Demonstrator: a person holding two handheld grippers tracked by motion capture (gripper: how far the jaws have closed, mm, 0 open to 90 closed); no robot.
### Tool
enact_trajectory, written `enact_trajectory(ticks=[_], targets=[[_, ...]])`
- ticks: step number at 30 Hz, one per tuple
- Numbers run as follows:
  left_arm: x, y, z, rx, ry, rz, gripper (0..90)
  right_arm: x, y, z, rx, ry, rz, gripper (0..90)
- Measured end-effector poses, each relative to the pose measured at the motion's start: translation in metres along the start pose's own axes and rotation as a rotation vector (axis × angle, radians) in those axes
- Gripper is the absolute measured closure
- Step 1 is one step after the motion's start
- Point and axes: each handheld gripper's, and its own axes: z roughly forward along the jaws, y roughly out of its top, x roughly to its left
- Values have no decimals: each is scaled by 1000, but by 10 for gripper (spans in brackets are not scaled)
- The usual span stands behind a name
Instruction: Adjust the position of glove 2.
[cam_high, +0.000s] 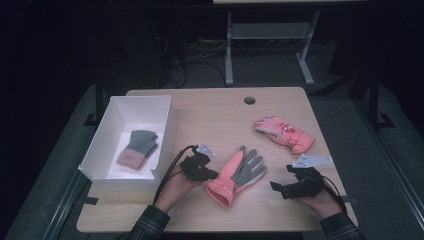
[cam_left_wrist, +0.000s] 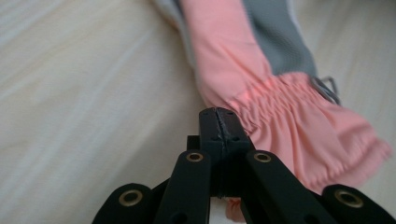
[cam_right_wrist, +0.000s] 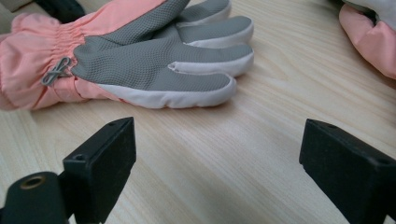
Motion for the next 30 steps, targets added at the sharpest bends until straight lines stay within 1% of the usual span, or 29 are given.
enact_trajectory(ticks=[1,2,3,5,6,7,9,10,12,13,14,15,16,17,18,19,20,22,23,25,26,27,30], targets=[[-2,-1,-1,1,-9,9,897,0,0,-1,1,-2,0,104],[-2,-1,-1,1,-9,9,897,0,0,-1,1,-2,0,104],[-6,-3,-1,1,-24,19,897,0,-1,-1,1,-3,-2,105],[-12,-4,1,-2,-34,17,897,-1,-1,-1,6,-2,1,105],[-15,-4,2,-3,-53,15,897,-1,-1,-1,4,-2,2,104],[-19,-3,4,-2,-70,21,897,-1,-1,-1,2,-1,3,105],[-25,-2,6,8,-70,50,897,0,-1,0,2,-5,3,105],[-25,-2,6,8,-70,50,897,0,-1,0,2,-5,3,105],[-31,1,10,14,-80,68,897,0,-2,0,7,-10,9,105],[-38,3,14,12,-92,82,897,-1,-2,0,10,-16,6,105],[-38,3,14,12,-92,82,897,-1,-2,0,9,-17,7,105],[-44,5,18,9,-114,103,897,-1,-2,-1,5,-17,10,105],[-44,5,18,9,-114,103,897,-1,-2,-1,5,-17,10,105],[-52,7,23,5,-138,123,897,-3,-1,-1,2,-18,11,105],[-52,7,23,5,-138,123,897,-3,-1,-1,2,-18,11,105],[-56,8,26,7,-140,135,897,-5,-2,-1,17,-18,15,104],[-59,9,29,9,-145,146,896,-5,-1,-1,20,-17,19,104],[-62,10,31,4,-146,147,897,-5,-1,-3,29,-16,29,104],[-64,12,34,7,-155,154,897,-6,0,-4,28,-5,24,104],[-70,14,40,-1,-165,165,897,-6,0,-5,32,-7,30,104],[-70,14,40,-1,-165,165,897,-6,0,-5,33,-4,36,104],[-73,16,43,-7,-168,178,897,-6,-1,-4,42,-2,37,105],[-74,16,43,-8,-170,185,896,-7,-2,-2,55,0,36,105]])
